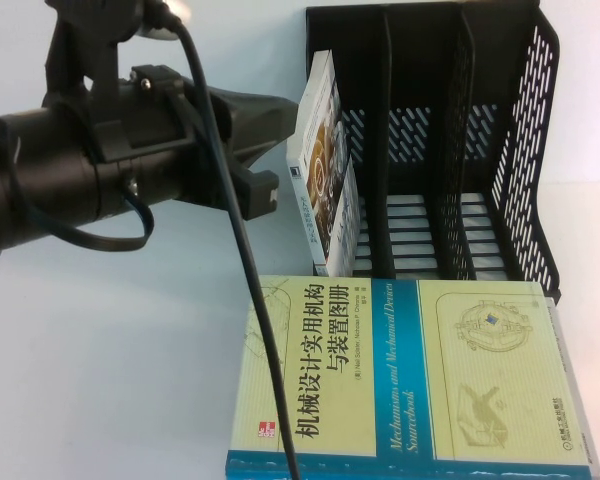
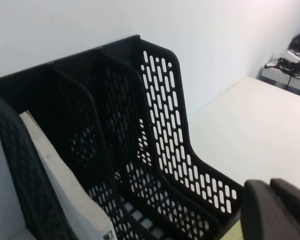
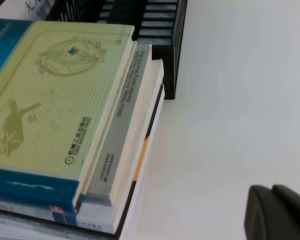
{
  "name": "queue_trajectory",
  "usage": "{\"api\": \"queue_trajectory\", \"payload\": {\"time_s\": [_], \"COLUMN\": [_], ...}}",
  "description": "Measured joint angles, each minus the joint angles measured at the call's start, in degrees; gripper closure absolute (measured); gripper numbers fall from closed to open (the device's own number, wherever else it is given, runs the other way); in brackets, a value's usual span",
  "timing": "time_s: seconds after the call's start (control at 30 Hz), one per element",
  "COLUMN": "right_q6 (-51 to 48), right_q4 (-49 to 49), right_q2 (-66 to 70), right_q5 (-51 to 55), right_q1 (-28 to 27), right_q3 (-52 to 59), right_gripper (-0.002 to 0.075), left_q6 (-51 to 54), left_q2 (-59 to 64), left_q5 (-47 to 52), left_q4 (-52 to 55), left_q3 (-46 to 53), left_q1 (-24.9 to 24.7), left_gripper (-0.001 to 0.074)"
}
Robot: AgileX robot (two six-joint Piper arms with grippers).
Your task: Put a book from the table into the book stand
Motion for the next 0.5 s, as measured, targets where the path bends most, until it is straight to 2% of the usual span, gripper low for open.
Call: {"api": "queue_trajectory", "payload": {"time_s": [0.27,0.5], "right_q6": [0.00,0.00], "right_q4": [0.19,0.23], "right_q2": [0.00,0.00], "right_q5": [0.00,0.00], "right_q1": [0.00,0.00], "right_q3": [0.00,0.00], "right_gripper": [0.0728,0.0728], "left_q6": [0.14,4.17], "left_q2": [-1.54,-14.96], "left_q5": [-0.21,-7.90], "left_q4": [-0.63,2.13], "left_q3": [0.12,3.21], "left_q1": [0.00,0.00], "left_gripper": [0.0734,0.0735]}}
